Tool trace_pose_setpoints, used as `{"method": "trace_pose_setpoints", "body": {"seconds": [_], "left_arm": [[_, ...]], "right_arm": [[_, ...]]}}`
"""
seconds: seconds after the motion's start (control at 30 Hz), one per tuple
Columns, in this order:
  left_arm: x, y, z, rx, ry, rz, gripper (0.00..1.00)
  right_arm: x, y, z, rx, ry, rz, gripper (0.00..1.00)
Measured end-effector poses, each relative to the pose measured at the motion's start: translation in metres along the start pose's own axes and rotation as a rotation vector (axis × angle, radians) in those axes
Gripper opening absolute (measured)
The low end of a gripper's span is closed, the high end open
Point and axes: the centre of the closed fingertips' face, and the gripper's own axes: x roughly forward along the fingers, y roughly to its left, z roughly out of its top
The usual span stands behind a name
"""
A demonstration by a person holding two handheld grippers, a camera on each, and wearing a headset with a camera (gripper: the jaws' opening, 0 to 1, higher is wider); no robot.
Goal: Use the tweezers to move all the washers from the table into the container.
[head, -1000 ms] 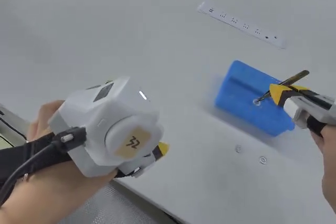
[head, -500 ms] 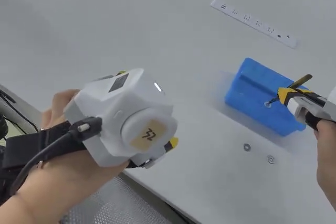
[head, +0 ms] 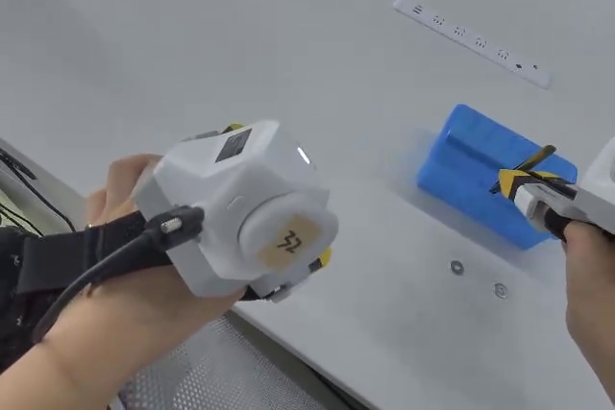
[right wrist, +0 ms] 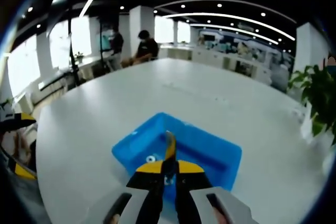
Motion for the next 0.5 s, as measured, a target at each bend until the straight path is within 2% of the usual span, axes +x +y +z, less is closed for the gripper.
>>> {"method": "trace_pose_setpoints", "body": {"seconds": [0.13, 0.5], "left_arm": [[0.0000, 0.0005, -0.0006, 0.000, 0.003, 0.003, 0.80], [0.0008, 0.0009, -0.0032, 0.004, 0.017, 0.004, 0.80]], "right_arm": [[0.0002, -0.0003, -0.0054, 0.007, 0.008, 0.001, 0.04], [0.0004, -0.0014, -0.0062, 0.030, -0.009, 0.009, 0.05]]}}
